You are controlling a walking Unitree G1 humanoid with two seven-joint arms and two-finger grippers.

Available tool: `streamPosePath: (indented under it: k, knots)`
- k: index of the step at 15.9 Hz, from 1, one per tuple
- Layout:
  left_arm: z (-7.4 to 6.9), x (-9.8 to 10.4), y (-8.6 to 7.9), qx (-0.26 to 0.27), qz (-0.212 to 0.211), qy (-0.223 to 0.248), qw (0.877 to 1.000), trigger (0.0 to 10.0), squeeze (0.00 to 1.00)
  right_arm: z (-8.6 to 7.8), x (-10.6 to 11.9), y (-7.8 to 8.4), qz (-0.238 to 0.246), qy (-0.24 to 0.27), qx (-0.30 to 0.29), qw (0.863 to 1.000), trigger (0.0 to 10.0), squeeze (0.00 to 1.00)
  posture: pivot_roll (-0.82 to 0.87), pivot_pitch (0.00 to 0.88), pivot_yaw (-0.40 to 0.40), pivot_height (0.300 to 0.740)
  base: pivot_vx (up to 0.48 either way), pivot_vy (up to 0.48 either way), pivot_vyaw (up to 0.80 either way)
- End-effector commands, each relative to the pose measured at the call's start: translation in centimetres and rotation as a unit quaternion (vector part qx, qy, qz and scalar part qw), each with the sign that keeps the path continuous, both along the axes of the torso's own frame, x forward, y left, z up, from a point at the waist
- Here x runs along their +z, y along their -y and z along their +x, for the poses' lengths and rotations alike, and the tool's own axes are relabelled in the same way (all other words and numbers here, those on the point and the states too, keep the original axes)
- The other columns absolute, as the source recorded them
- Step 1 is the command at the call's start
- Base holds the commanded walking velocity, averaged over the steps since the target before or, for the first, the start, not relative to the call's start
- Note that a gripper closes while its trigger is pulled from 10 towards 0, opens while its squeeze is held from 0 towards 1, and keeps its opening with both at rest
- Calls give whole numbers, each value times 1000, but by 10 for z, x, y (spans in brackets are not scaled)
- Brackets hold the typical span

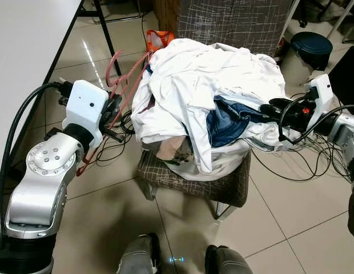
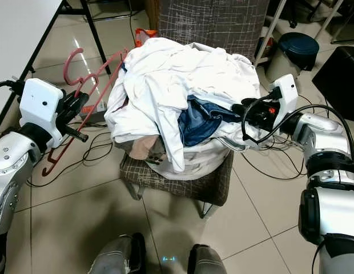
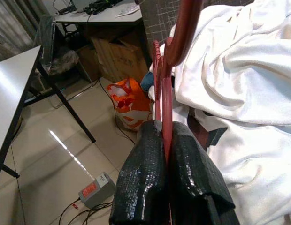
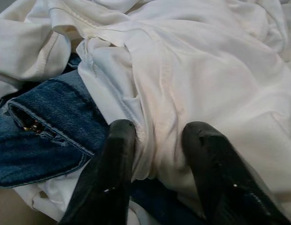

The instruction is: Hang hanger

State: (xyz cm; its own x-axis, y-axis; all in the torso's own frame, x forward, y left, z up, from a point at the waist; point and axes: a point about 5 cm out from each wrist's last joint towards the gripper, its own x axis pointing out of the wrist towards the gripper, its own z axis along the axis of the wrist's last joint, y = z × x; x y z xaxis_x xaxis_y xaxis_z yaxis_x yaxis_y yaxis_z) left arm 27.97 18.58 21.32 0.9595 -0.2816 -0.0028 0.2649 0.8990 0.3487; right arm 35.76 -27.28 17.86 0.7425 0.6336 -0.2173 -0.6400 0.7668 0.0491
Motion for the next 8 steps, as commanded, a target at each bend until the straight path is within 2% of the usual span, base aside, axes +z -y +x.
streamPosePath:
  k: [1, 8]
  knots:
    - [-1, 3, 3, -2, 3, 7, 1000, 10000, 0, 3, 8, -1, 4, 13, 5, 1000, 0, 0, 11, 195, 19, 740, 0, 0, 0]
    - [-1, 2, 4, 1, -3, 8, 1000, 10000, 0, 2, 15, 0, 12, 24, 22, 999, 0, 0, 7, 190, 12, 740, 0, 0, 0]
